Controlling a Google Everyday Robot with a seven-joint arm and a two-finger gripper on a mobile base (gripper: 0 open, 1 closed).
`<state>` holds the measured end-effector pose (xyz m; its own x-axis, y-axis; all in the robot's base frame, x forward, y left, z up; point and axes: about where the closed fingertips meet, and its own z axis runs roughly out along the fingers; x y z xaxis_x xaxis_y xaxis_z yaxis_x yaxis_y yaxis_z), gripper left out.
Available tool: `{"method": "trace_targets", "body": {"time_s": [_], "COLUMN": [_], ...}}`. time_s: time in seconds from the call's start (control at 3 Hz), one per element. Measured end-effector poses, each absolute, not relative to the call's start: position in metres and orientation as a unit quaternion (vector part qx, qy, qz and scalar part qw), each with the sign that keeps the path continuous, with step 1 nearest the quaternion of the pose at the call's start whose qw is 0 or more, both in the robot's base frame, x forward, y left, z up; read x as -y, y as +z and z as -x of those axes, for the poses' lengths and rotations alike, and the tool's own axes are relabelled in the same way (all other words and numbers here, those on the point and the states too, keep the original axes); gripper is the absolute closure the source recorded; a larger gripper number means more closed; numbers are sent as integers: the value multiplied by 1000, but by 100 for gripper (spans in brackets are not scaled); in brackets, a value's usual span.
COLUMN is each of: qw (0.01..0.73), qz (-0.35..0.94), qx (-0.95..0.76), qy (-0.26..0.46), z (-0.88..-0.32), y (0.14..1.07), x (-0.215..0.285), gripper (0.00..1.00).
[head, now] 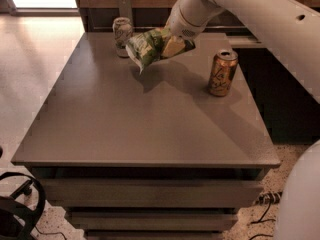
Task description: Move green jalapeno chip bag near 7up can
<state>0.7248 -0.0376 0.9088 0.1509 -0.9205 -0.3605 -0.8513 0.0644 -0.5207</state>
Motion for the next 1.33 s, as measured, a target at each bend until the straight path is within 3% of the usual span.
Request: {"method": "trace_targets", "body": {"time_s": [0.67,1.0,1.33], "qw": [308,306,304], "qz": [663,664,665], "qx": [-672,-672,-672], "qy": [-119,-120,-120], "z": [-766,-767,-767], "y": [897,895,893], "x": [28,27,26], "gripper": [100,84,59]}}
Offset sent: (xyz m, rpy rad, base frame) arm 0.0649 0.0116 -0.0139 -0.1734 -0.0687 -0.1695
